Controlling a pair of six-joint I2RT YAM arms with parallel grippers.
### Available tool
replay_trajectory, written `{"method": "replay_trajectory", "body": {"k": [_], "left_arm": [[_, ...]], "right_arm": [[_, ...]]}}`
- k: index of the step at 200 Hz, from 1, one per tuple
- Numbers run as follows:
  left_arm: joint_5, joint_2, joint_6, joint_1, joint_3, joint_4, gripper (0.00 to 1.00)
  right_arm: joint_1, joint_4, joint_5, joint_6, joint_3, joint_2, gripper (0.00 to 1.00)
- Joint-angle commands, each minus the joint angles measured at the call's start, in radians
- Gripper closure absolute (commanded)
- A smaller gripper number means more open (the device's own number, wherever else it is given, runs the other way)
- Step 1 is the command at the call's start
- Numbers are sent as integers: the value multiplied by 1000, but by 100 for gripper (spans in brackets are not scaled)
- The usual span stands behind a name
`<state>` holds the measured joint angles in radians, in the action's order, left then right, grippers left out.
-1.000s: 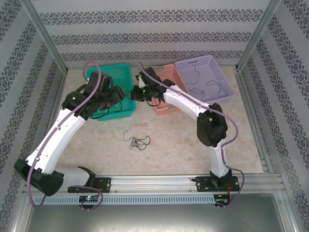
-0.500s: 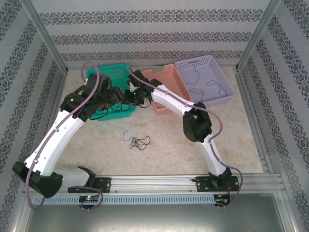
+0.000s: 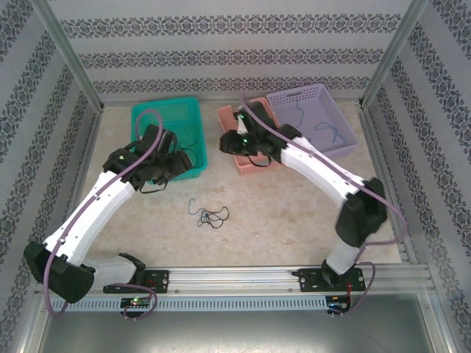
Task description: Untangle the cables
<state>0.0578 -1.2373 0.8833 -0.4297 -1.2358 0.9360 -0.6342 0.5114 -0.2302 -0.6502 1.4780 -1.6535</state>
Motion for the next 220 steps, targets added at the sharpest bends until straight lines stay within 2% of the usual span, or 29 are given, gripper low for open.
{"method": "replay_trajectory", "body": {"k": [1, 20, 37, 63, 82, 94, 121, 161, 180, 220], "left_arm": [[103, 22, 29, 7, 149, -1, 44], [154, 39, 96, 5, 318, -124, 49], [169, 43, 130, -3, 452, -294, 51], [87, 8, 25, -15, 527, -456, 56], [30, -31, -89, -15, 519, -450, 61], [14, -47, -116, -15, 513, -427, 62], [3, -26, -73, -15, 520, -384, 64], [-31, 97, 1, -15, 521, -320, 64], [-37, 141, 16, -15, 517, -292, 64], [-41, 192, 23, -15, 515, -253, 64]], "right_arm": [[-12, -78, 2, -1, -200, 88, 67], [-50, -133, -57, 1, -358, 144, 67], [-112, -158, -82, 45, -430, 158, 66], [-175, -178, -131, 83, -468, 108, 65], [-187, -182, -159, 92, -455, 49, 61], [-200, -168, -162, 122, -426, 9, 58], [-250, -88, -140, 202, -313, -85, 54], [-304, -10, -37, 256, -206, -137, 48], [-319, 17, -31, 268, -172, -178, 50], [-340, 4, -38, 262, -134, -268, 62]]}}
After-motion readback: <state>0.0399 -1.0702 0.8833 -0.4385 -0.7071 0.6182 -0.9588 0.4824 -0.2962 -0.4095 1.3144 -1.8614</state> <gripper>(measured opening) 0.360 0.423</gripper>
